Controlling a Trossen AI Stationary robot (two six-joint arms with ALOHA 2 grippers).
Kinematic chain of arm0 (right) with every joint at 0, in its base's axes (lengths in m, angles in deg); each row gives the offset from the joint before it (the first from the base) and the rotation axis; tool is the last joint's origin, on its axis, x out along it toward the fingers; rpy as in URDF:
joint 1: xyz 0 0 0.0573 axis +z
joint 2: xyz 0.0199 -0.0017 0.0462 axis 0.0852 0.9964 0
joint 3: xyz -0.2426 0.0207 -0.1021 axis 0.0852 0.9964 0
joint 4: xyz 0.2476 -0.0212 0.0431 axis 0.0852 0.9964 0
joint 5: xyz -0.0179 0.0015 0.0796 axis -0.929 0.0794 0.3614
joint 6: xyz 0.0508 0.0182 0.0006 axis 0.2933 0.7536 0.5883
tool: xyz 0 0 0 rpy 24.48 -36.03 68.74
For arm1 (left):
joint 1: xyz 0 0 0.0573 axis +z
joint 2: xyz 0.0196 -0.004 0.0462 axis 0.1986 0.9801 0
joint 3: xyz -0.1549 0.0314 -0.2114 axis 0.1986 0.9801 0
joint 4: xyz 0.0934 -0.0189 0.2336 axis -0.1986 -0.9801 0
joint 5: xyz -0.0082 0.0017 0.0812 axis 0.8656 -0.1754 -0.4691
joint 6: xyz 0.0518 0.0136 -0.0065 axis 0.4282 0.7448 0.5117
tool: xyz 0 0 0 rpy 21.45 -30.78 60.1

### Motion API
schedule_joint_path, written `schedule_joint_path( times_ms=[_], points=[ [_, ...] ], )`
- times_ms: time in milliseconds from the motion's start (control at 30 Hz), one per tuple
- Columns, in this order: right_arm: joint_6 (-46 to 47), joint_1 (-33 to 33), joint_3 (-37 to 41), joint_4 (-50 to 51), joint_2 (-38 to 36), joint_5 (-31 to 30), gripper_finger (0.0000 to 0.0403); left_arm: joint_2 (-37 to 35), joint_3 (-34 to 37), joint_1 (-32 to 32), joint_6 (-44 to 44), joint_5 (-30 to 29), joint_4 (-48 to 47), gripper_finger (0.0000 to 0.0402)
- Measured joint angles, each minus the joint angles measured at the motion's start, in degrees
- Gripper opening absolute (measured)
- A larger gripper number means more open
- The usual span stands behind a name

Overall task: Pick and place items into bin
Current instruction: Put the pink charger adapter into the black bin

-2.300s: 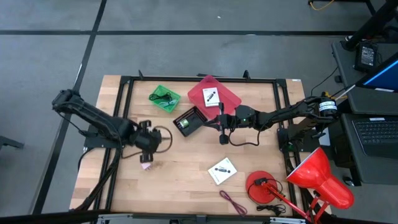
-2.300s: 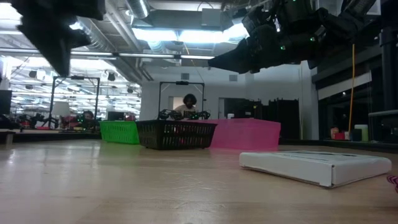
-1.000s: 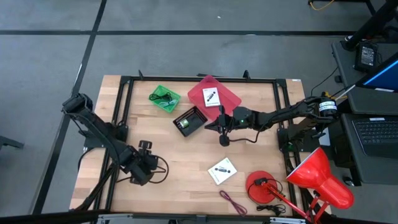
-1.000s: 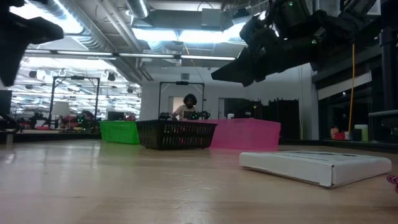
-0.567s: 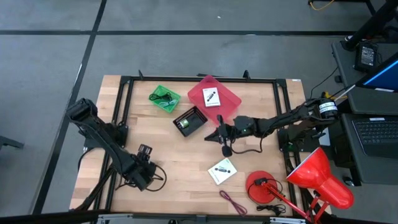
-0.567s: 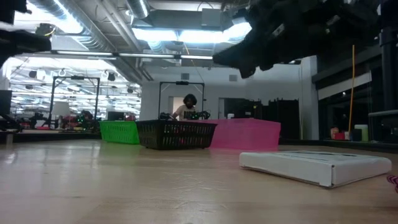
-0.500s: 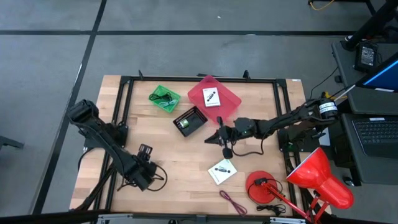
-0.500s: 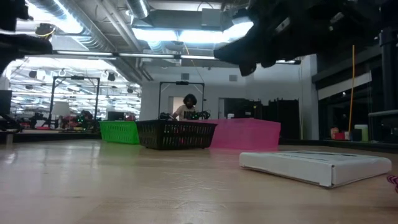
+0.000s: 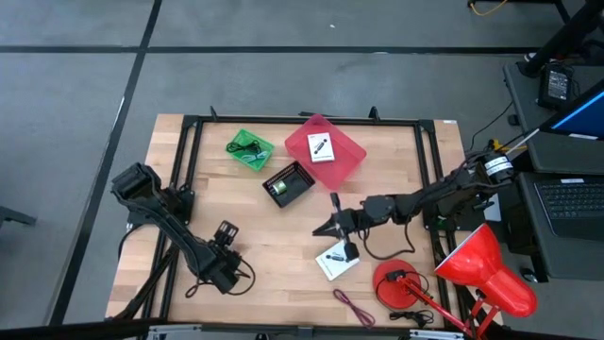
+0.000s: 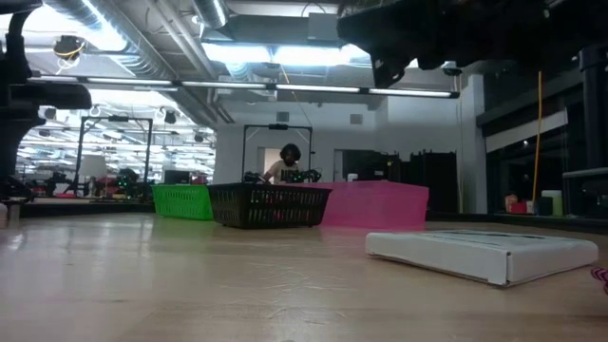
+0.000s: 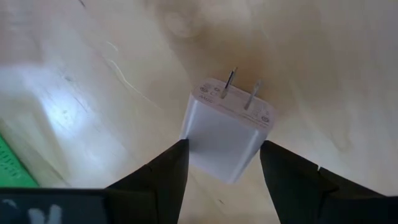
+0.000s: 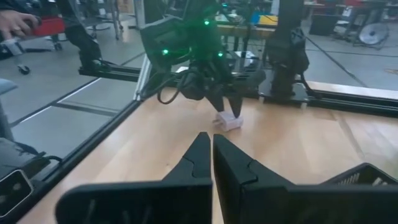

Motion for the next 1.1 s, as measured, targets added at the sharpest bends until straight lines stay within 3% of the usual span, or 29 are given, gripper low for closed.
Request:
schedule_joint_path(
  times_ms=[367, 533, 1100],
  points=[
    [0.3, 2.0, 0.0, 0.0, 0.0, -2.5, 0.0000, -0.1, 1.6, 0.1, -1.0, -0.8, 2.0, 0.0194],
    [1.2, 2.0, 0.0, 0.0, 0.0, -2.5, 0.0000, 0.2, 2.2, 0.2, -1.2, -4.7, 2.0, 0.0194],
    [1.1, 2.0, 0.0, 0.0, 0.0, -2.4, 0.0000, 0.0, 2.1, 3.5, -1.2, -2.0, 4.8, 0.0194]
  ],
)
